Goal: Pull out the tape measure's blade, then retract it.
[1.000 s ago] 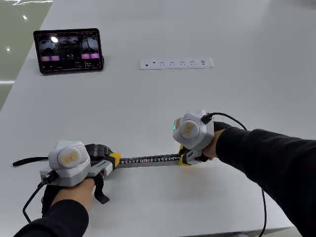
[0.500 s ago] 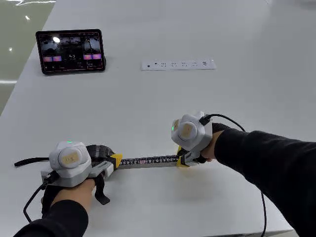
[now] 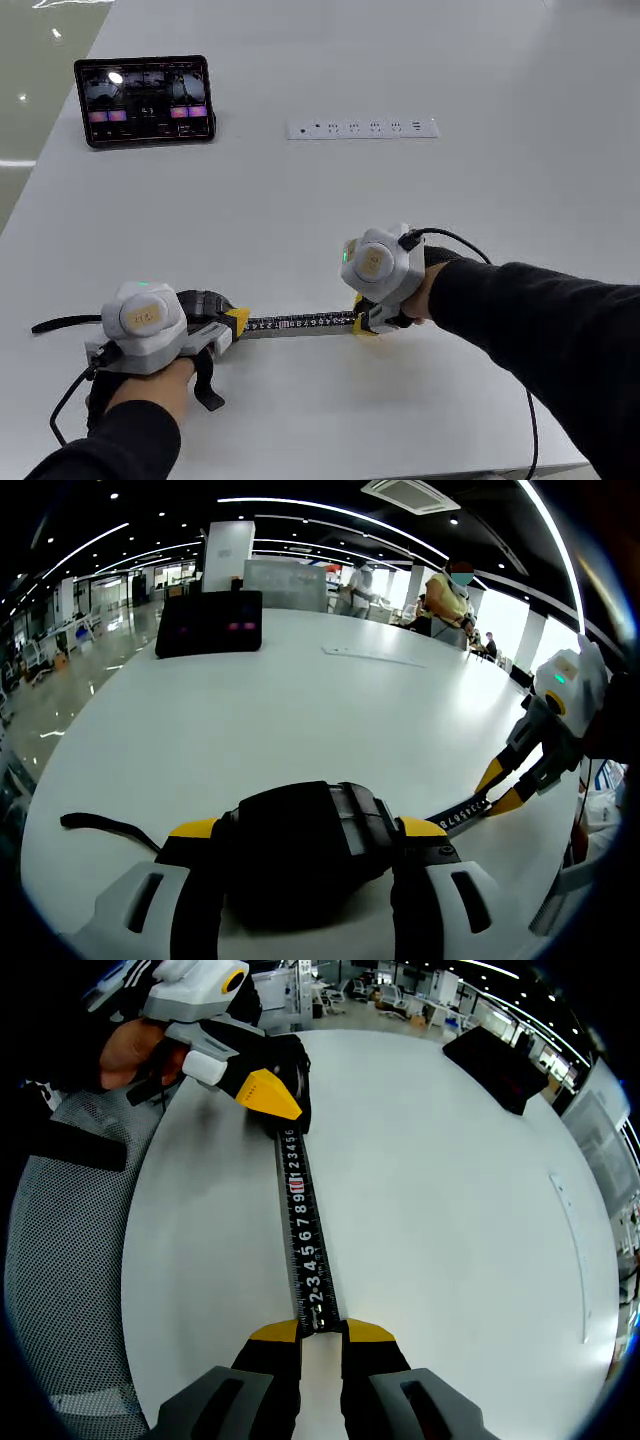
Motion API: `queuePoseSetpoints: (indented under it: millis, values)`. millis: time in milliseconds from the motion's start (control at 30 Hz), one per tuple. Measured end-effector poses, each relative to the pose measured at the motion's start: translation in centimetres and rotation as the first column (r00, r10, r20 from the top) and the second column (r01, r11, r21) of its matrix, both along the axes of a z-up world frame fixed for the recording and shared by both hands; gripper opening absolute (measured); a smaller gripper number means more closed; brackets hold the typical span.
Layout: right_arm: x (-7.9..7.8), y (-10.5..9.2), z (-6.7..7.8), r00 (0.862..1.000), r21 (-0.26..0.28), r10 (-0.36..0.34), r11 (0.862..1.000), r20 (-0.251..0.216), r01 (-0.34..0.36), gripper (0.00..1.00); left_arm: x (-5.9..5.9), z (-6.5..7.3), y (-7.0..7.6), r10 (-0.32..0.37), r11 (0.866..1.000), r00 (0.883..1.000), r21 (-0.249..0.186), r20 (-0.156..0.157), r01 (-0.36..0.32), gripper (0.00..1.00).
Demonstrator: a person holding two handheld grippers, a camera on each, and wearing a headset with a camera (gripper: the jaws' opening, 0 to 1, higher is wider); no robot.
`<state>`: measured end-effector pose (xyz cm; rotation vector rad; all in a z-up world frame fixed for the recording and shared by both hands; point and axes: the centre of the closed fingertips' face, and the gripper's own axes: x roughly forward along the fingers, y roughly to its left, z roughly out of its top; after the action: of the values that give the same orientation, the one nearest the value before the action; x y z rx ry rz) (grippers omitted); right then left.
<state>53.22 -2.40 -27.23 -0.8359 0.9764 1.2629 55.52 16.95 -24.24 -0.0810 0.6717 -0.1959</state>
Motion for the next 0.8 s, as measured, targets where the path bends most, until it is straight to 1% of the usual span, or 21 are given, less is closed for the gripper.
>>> queuePoseSetpoints:
  millis: [167,433,567,633,800]
  values:
    - [0.0,0.3,0.0,1.0,0.005,-0.001,1.0,-0.002,0.001,0.11,0.0,0.0,0.0,0.0,1.0,1.0,0.0,-0.001,0.0,0.64]
    - [0.0,0.6,0.0,1.0,0.007,0.017,1.0,0.004,-0.017,0.11,0.1,0.0,0.0,0.0,1.0,1.0,0.001,0.0,0.0,0.64]
    - [0.1,0.7,0.1,1.0,0.032,-0.002,0.999,-0.016,0.003,0.11,0.1,0.0,0.0,0.0,1.0,1.0,0.0,-0.001,0.0,0.64]
    - [0.0,0.9,0.1,1.0,0.039,0.013,0.999,-0.009,-0.013,0.11,0.1,0.0,0.0,0.0,1.0,1.0,0.0,-0.001,0.0,0.64]
    - [0.0,1.1,0.1,1.0,0.062,0.024,0.998,-0.005,-0.023,0.11,0.1,0.0,0.0,0.0,1.0,1.0,0.0,-0.001,0.0,0.64]
